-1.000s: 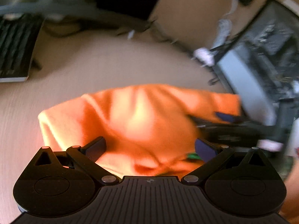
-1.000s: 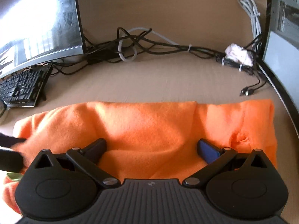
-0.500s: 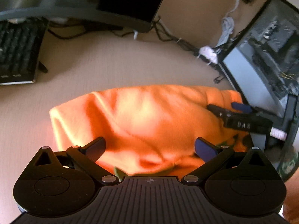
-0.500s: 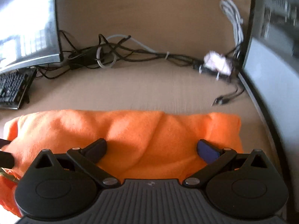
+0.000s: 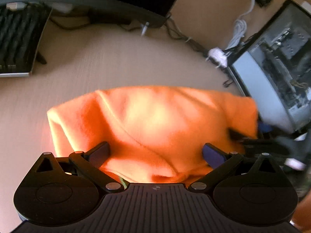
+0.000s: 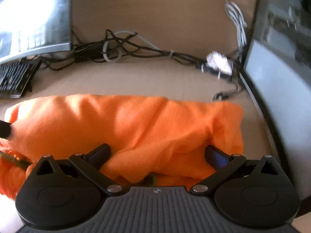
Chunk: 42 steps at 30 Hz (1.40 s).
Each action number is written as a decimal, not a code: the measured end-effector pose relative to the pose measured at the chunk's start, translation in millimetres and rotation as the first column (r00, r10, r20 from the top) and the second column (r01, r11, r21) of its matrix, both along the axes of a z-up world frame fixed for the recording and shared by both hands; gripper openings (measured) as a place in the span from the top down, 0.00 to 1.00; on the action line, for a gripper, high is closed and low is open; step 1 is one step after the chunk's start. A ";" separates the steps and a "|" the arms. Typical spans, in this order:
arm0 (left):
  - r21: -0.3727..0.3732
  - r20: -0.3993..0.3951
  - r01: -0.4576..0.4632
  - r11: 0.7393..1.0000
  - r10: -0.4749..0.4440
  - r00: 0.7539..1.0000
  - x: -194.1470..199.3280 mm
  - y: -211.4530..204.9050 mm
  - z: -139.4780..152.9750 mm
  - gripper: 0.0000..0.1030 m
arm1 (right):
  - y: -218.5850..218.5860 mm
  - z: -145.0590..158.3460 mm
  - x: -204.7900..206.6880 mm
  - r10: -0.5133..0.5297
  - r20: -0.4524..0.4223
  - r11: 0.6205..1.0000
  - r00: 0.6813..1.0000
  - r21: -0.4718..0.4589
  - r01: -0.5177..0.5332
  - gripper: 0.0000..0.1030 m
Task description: Fold clothes
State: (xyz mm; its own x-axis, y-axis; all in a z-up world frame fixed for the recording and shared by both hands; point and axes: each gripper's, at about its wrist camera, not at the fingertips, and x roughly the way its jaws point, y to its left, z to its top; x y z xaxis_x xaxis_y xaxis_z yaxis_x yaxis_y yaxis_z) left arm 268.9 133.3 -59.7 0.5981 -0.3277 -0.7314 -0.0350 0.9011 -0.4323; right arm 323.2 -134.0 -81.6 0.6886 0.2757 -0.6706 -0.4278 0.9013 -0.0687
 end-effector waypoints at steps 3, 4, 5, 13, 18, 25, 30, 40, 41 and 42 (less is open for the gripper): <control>0.010 0.000 -0.011 1.000 0.011 1.000 -1.3 -1.9 1.8 0.00 | -5.9 20.8 -8.5 -0.001 0.093 0.999 0.996 0.040 -0.003 0.00; 0.010 -0.003 -0.018 1.000 0.018 1.000 -2.7 -0.5 3.7 0.00 | -6.7 24.6 -4.7 -0.010 0.097 0.998 0.995 0.063 0.004 0.00; 0.011 -0.005 -0.025 1.000 0.025 1.000 -4.2 1.0 5.7 0.00 | -5.3 24.1 2.0 -0.018 0.080 0.997 0.997 0.077 0.011 0.00; 0.162 0.063 -0.159 0.974 0.150 0.987 -50.3 28.1 43.9 0.00 | 13.3 -23.1 13.4 -0.042 0.013 0.999 0.999 0.023 0.041 0.00; 0.180 0.039 -0.261 0.949 0.258 0.965 -72.0 60.3 49.2 0.00 | 22.2 -0.7 14.5 -0.001 0.011 0.998 1.000 -0.057 0.002 0.00; 0.098 -0.063 -0.313 0.945 0.320 0.945 -83.4 86.9 31.9 0.00 | 91.6 41.2 -72.2 0.299 0.156 0.954 0.941 -0.072 -0.291 0.02; 0.047 -0.037 -0.292 0.955 0.294 0.955 -85.5 85.6 33.1 0.00 | 139.3 -14.2 -88.0 0.367 0.001 0.905 0.930 -0.232 -0.357 0.03; 0.011 -0.077 -0.314 0.949 0.313 0.946 -88.2 100.0 22.5 0.00 | 139.5 24.1 -132.3 0.517 0.048 0.852 0.855 -0.123 -0.508 0.04; -0.011 -0.083 -0.301 0.954 0.299 0.951 -87.8 98.2 21.1 0.00 | 144.6 16.8 -132.0 0.527 0.041 0.844 0.849 -0.143 -0.517 0.04; -0.040 -0.092 -0.296 0.954 0.291 0.952 -87.0 97.0 19.6 0.00 | 150.2 10.2 -131.1 0.535 0.031 0.837 0.844 -0.160 -0.524 0.04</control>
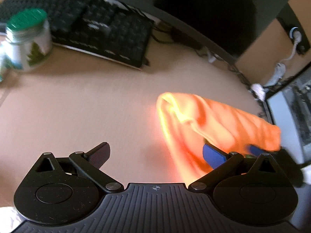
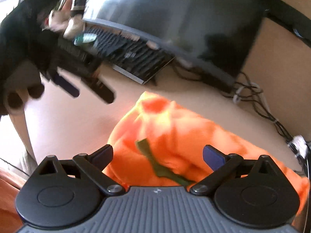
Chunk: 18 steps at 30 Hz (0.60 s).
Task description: Fold clothes
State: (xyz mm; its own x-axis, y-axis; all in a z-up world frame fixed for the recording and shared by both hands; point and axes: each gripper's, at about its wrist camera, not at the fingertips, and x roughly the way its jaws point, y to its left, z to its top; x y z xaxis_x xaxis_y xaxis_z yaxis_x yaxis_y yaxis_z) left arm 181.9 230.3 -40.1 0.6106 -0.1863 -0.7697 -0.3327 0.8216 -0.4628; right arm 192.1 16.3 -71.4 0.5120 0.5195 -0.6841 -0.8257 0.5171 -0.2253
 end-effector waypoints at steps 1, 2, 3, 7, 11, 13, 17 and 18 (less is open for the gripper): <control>-0.031 0.000 0.006 1.000 -0.006 1.000 0.8 -1.2 -1.5 0.00 | 6.2 -6.0 0.2 0.009 -0.008 1.000 1.000 -0.022 -0.010 0.04; -0.062 0.000 0.011 0.998 -0.011 1.000 1.5 -2.4 -3.0 0.00 | 11.0 -11.2 0.3 0.023 -0.021 0.999 1.000 -0.046 -0.024 0.00; -0.088 -0.005 0.010 0.996 -0.010 1.000 2.4 -3.6 -4.9 0.00 | 15.2 -16.0 0.3 0.039 -0.034 0.997 0.999 -0.071 -0.041 0.00; -0.175 -0.020 0.011 0.985 -0.015 1.000 6.3 -8.6 -11.7 0.00 | 14.1 -25.7 12.2 -0.035 -0.081 0.997 0.996 -0.069 0.029 0.04; -0.232 -0.011 0.009 0.973 -0.012 1.000 12.2 -12.3 -16.4 0.00 | -9.0 -14.1 49.8 -0.169 -0.347 0.970 0.922 0.109 0.219 0.07; -0.277 -0.003 0.000 0.961 -0.001 1.000 17.8 -12.7 -19.8 0.00 | -22.4 -12.3 67.2 -0.172 -0.471 0.941 0.865 0.182 0.286 0.07; -0.329 0.000 -0.013 0.944 0.014 1.000 37.4 -19.5 -28.4 0.00 | -34.4 -11.2 78.2 -0.138 -0.538 0.925 0.832 0.229 0.302 0.08; -0.319 -0.006 -0.010 0.948 0.009 1.000 43.3 -24.3 -29.6 0.03 | -33.8 -10.9 77.0 -0.133 -0.525 0.930 0.841 0.227 0.288 0.08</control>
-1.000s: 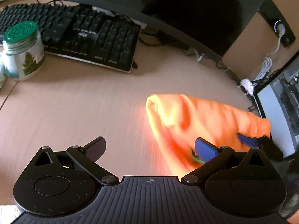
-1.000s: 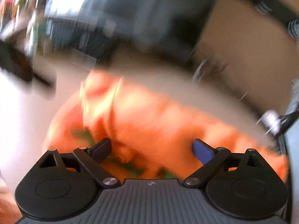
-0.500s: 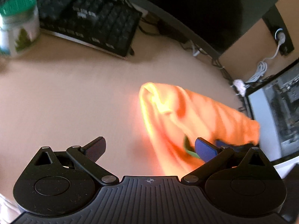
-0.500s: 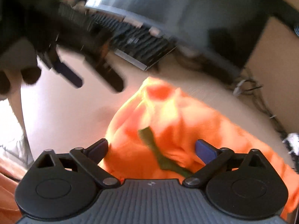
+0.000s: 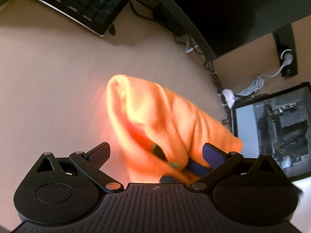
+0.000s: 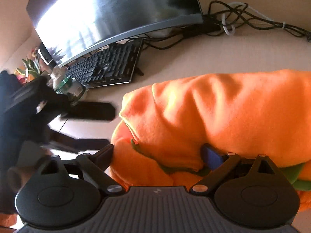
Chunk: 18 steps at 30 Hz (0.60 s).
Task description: Fold clothes
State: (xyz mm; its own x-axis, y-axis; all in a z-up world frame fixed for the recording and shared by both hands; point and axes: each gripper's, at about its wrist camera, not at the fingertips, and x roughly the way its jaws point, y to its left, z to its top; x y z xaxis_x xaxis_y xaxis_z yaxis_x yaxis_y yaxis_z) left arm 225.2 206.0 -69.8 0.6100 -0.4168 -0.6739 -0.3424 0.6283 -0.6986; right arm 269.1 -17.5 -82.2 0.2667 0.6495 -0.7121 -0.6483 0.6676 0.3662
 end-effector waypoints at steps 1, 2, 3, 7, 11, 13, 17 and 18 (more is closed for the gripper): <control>0.011 -0.006 0.006 1.000 -0.006 1.000 6.0 -4.8 -1.2 0.06 | 1.5 1.4 -5.8 0.021 0.039 1.000 0.999 -0.023 -0.020 0.08; 0.022 -0.013 0.011 1.000 -0.011 1.000 11.9 -9.5 -2.4 0.21 | 3.7 3.4 -14.4 0.050 0.092 0.997 0.995 -0.056 -0.045 0.08; 0.039 -0.019 0.024 0.999 -0.023 1.000 17.5 -15.2 -3.1 0.33 | 5.8 5.4 -23.0 0.080 0.143 0.994 0.986 -0.091 -0.067 0.09; 0.074 -0.010 0.039 0.997 -0.039 0.999 28.4 -26.1 5.8 0.56 | 7.6 20.4 -55.5 0.163 0.377 0.978 0.912 -0.181 -0.100 0.09; 0.062 0.035 0.072 0.995 -0.074 0.997 34.6 -32.7 23.1 0.62 | 16.8 19.8 -65.8 0.221 0.488 0.964 0.845 -0.240 -0.114 0.09; 0.048 0.053 0.093 0.995 -0.095 0.994 39.5 -37.6 30.0 0.62 | 26.4 12.2 -64.7 0.250 0.512 0.955 0.822 -0.270 -0.123 0.09; 0.062 0.084 0.119 0.991 -0.124 0.989 40.7 -45.9 42.2 0.57 | 36.4 0.7 -42.5 0.202 0.477 0.952 0.856 -0.300 -0.057 0.47; 0.064 0.101 0.106 0.992 -0.113 0.988 37.0 -44.1 45.9 0.50 | 31.7 3.0 -29.1 0.139 0.404 0.966 0.904 -0.257 -0.034 0.55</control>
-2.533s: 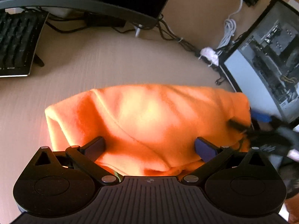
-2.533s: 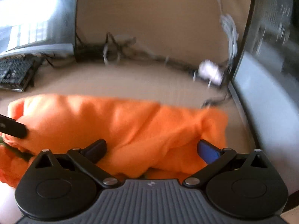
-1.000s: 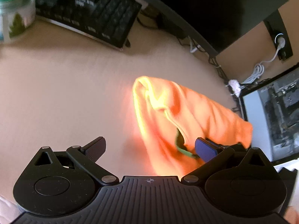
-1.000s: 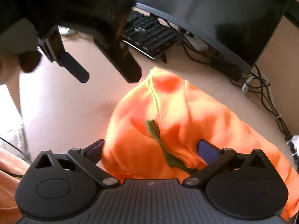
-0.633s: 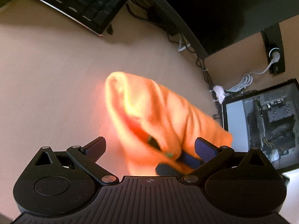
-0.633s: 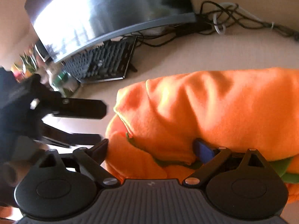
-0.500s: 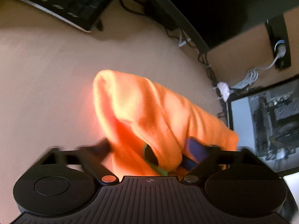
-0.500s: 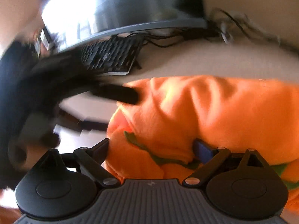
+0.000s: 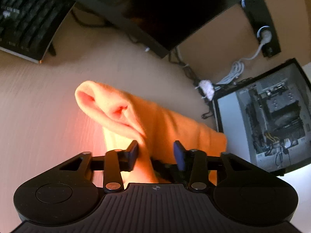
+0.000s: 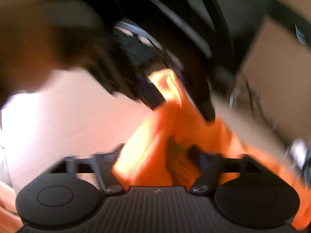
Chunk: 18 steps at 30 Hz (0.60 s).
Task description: Fold clothes
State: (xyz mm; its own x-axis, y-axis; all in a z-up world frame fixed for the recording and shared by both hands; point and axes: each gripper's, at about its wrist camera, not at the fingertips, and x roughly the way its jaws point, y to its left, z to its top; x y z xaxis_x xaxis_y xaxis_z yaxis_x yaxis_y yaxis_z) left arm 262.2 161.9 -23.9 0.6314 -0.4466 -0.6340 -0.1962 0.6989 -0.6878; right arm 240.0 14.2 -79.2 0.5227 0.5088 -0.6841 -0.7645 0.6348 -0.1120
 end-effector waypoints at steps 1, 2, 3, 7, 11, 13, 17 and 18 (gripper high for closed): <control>-0.004 0.017 -0.019 1.000 0.019 1.000 -5.1 4.4 3.0 0.47 | -7.9 3.4 13.4 -0.050 -0.089 0.997 0.995 0.053 0.055 0.62; -0.011 0.028 -0.043 0.999 0.044 0.999 -9.5 9.9 5.3 0.39 | -16.7 6.5 24.8 -0.086 -0.165 0.990 0.983 0.099 0.103 0.66; -0.015 0.030 -0.076 0.997 0.076 0.997 -13.8 16.6 6.0 0.26 | -24.5 8.4 33.9 -0.111 -0.228 0.981 0.967 0.130 0.143 0.71; -0.044 -0.044 -0.146 0.988 0.144 0.989 -17.7 39.7 -11.4 0.17 | -41.5 10.1 42.6 -0.148 -0.334 0.959 0.931 0.183 0.218 0.73; -0.106 -0.130 -0.139 0.985 0.125 0.984 -4.1 35.8 -38.7 0.15 | -38.0 11.0 29.1 -0.109 -0.268 0.977 0.957 0.151 0.153 0.74; -0.064 -0.124 -0.103 0.993 0.095 0.988 4.3 24.5 -41.8 0.25 | -33.0 13.0 17.6 -0.063 -0.184 0.991 0.981 0.107 0.083 0.74; 0.068 -0.091 -0.057 0.996 0.063 0.994 14.7 7.2 -33.8 0.69 | -24.0 19.9 -20.1 0.024 0.109 0.999 0.994 -0.025 -0.021 0.62; 0.068 -0.088 -0.049 0.997 0.055 0.995 15.0 6.4 -30.8 0.74 | -20.8 19.2 -27.6 0.027 0.183 0.999 0.983 -0.046 -0.018 0.47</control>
State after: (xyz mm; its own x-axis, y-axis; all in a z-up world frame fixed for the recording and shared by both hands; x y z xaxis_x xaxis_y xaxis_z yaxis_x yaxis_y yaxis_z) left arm 277.2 168.3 -54.7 0.5921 -0.3705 -0.7156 -0.2919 0.7291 -0.6190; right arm 212.4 -6.7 -60.0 0.6304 0.4934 -0.5994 -0.7423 0.6090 -0.2794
